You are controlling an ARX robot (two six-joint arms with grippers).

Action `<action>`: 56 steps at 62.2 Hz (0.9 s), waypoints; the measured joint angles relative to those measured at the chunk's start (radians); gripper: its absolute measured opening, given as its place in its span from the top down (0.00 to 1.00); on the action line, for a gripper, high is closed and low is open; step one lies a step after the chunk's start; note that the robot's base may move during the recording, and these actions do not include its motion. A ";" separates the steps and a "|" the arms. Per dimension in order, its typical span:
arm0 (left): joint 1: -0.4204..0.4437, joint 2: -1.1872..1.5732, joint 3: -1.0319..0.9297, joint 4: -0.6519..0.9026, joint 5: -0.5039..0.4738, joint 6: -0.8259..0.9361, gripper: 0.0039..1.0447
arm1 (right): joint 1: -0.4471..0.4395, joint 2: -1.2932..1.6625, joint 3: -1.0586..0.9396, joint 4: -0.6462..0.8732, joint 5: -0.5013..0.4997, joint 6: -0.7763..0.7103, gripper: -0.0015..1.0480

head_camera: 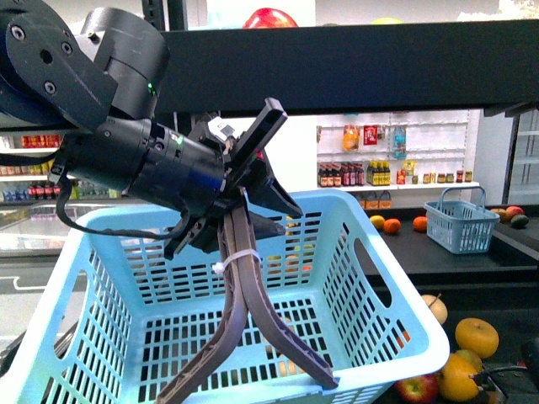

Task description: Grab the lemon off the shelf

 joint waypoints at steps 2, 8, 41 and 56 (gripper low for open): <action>0.000 0.000 0.000 0.000 0.000 0.000 0.72 | 0.001 0.022 0.021 -0.003 0.002 -0.005 0.07; 0.000 0.000 0.000 0.000 0.000 0.000 0.72 | 0.005 0.071 0.070 -0.009 0.002 -0.006 0.07; 0.000 0.000 0.000 0.000 0.000 0.000 0.72 | 0.014 0.244 0.319 -0.105 0.012 0.004 0.07; 0.000 0.000 0.000 0.000 0.000 0.000 0.72 | 0.019 0.289 0.377 -0.132 0.017 0.013 0.07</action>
